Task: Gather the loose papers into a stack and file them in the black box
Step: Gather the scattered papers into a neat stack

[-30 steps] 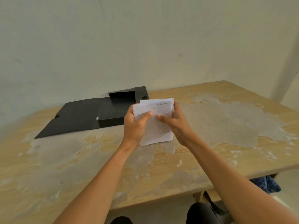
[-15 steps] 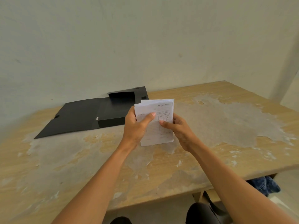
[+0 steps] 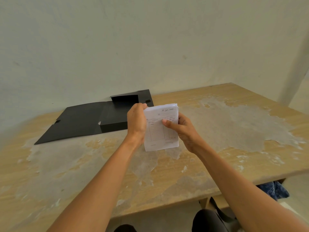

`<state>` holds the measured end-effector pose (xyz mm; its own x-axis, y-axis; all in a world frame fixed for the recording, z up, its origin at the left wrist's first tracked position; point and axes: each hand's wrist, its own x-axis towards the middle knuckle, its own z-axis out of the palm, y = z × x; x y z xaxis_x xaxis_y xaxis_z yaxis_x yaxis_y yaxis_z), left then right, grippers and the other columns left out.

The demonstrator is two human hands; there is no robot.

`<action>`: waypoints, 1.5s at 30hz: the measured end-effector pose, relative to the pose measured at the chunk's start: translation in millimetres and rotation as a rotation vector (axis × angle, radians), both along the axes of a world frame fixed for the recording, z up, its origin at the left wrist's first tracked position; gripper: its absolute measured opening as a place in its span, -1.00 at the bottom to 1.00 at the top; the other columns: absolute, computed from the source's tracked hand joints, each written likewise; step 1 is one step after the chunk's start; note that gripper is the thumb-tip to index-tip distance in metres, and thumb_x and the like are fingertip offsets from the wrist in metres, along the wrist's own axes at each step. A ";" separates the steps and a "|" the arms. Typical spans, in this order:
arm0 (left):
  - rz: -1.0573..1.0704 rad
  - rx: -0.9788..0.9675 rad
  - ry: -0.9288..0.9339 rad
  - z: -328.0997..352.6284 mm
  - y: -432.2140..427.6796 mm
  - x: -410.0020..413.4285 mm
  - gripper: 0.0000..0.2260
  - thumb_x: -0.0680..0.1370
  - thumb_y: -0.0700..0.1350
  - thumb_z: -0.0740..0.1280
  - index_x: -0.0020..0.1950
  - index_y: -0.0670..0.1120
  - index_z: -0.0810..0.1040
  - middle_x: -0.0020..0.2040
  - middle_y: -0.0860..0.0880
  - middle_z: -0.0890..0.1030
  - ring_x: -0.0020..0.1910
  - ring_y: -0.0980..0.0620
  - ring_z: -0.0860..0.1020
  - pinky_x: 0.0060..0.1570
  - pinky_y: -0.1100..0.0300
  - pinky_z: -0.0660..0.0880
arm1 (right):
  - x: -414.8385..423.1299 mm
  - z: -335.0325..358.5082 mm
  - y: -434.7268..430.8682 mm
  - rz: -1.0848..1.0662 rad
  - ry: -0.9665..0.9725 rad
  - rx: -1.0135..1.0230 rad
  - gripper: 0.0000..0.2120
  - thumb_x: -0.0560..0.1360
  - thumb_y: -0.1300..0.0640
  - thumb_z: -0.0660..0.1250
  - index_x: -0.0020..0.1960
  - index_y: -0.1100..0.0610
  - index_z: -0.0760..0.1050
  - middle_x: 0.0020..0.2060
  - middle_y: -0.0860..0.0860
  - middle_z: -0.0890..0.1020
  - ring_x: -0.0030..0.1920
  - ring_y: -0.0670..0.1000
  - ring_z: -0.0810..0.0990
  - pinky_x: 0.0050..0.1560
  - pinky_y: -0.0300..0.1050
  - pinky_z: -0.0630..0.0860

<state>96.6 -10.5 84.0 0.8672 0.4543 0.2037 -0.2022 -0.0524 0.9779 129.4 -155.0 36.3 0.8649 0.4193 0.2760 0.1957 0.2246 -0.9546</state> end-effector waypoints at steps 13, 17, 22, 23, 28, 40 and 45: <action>-0.025 0.122 -0.023 0.9 3.1 1.4 -0.69 0.58 -0.07 0.20 -0.35 -0.08 0.28 -0.41 0.01 0.39 -0.48 0.11 0.41 -0.48 0.32 0.34 | -0.5 -8.7 4.0 -0.035 0.028 0.016 -0.77 0.52 0.15 0.32 0.17 0.15 0.51 -0.02 0.04 0.66 -0.05 -0.01 0.66 -0.13 -0.18 0.56; -0.031 0.106 -0.069 -3.0 9.1 -1.6 -0.68 0.60 -0.02 0.19 -0.32 -0.09 0.28 -0.42 0.01 0.34 -0.47 0.12 0.35 -0.48 0.33 0.30 | 0.9 -2.7 3.3 -0.038 -0.013 0.013 -0.78 0.53 0.14 0.33 0.17 0.11 0.52 -0.01 0.01 0.66 -0.04 -0.01 0.65 -0.13 -0.20 0.56; -0.031 0.086 -0.068 -7.4 13.8 -8.2 -0.66 0.61 -0.01 0.21 -0.32 -0.12 0.32 -0.38 -0.07 0.33 -0.41 0.04 0.32 -0.41 0.26 0.26 | -0.7 -5.5 4.0 -0.018 -0.025 -0.088 -0.72 0.52 0.11 0.34 0.22 0.10 0.51 0.07 0.01 0.66 0.02 -0.03 0.65 -0.09 -0.18 0.55; -0.033 0.108 -0.085 -4.6 16.6 -8.7 -0.67 0.60 0.03 0.22 -0.27 -0.15 0.37 -0.33 -0.12 0.36 -0.36 0.00 0.35 -0.39 0.25 0.30 | 0.4 -0.3 3.7 -0.030 -0.044 -0.110 -0.73 0.52 0.11 0.34 0.21 0.11 0.51 0.05 0.02 0.66 0.01 -0.01 0.65 -0.08 -0.14 0.56; -0.176 0.489 -0.094 17.1 50.4 -14.5 -0.60 0.35 0.22 0.46 -0.03 -0.05 0.56 -0.07 0.02 0.62 -0.12 0.08 0.56 -0.17 0.29 0.51 | 7.5 49.6 2.7 -0.083 -0.428 -0.612 -0.89 0.52 0.11 0.32 0.04 0.05 0.51 -0.07 0.03 0.62 -0.06 0.06 0.60 -0.11 -0.07 0.56; -0.310 0.219 0.106 -36.4 53.4 -28.1 -0.87 0.50 -0.14 0.39 0.03 0.01 0.60 -0.02 -0.03 0.66 0.02 0.02 0.63 -0.11 0.18 0.61 | 17.5 34.4 -15.6 0.038 -0.129 -0.498 -0.45 0.38 0.05 0.48 0.30 0.11 0.36 0.15 0.02 0.50 0.14 0.03 0.53 0.02 -0.10 0.56; -0.303 0.077 0.070 -50.1 44.4 -31.9 -0.84 0.48 -0.15 0.39 0.04 0.04 0.59 0.01 -0.04 0.65 0.03 0.02 0.63 -0.14 0.20 0.61 | 14.9 10.3 -6.8 0.003 -0.088 -0.258 -0.76 0.44 0.16 0.43 0.01 0.28 0.52 -0.13 0.07 0.64 -0.11 0.05 0.65 -0.21 -0.20 0.59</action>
